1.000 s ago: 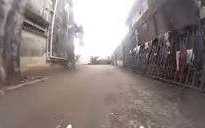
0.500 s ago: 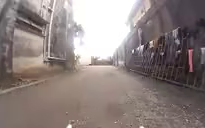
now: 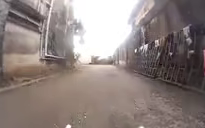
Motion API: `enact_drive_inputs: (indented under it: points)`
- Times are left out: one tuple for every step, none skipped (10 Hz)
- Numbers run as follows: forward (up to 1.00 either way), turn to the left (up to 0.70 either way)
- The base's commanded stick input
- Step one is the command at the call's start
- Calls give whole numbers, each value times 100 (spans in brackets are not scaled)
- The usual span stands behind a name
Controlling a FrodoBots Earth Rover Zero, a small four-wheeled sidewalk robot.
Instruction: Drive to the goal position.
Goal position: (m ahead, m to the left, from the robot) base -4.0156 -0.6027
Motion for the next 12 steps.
enact_drive_inputs:
  points:
    - [70,0]
    - [70,0]
    - [70,0]
    - [70,0]
    - [70,0]
    - [70,0]
    - [70,0]
    - [70,0]
    - [70,0]
    - [70,0]
    - [70,0]
    - [70,0]
